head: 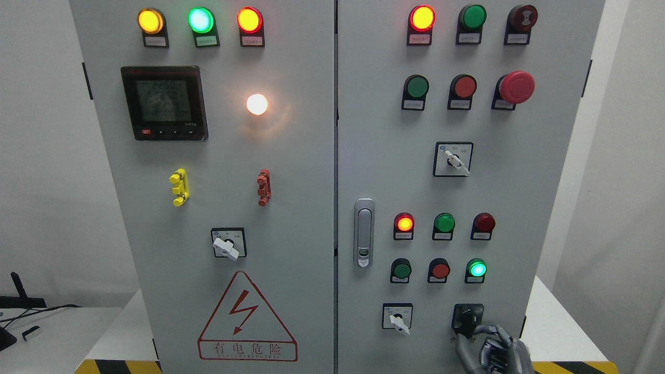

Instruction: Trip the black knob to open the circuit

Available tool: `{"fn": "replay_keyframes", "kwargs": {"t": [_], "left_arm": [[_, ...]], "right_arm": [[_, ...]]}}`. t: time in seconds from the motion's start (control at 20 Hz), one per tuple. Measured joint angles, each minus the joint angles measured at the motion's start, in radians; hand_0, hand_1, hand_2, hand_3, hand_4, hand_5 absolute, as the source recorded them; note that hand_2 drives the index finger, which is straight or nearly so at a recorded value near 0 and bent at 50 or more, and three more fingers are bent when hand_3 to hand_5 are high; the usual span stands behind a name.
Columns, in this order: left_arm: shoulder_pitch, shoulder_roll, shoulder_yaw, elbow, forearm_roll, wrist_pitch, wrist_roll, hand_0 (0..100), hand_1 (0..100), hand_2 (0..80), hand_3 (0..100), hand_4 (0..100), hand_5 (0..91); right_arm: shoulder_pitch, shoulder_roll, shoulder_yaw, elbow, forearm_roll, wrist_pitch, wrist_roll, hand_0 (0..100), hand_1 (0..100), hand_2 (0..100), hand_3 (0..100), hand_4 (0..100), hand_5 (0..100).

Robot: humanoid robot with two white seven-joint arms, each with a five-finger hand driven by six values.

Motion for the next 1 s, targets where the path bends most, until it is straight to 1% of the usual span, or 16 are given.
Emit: {"fn": "replay_keyframes", "kwargs": {"t": [1.0], "left_arm": [[0.000,0.000,0.000,0.000,0.000,0.000,0.000,12,39,0.0,0,0,0.0]], "right_arm": [[0.007,-0.001,-0.020,0.001,0.000,-0.003,0.005,39,73,48,99,100,100]]}}
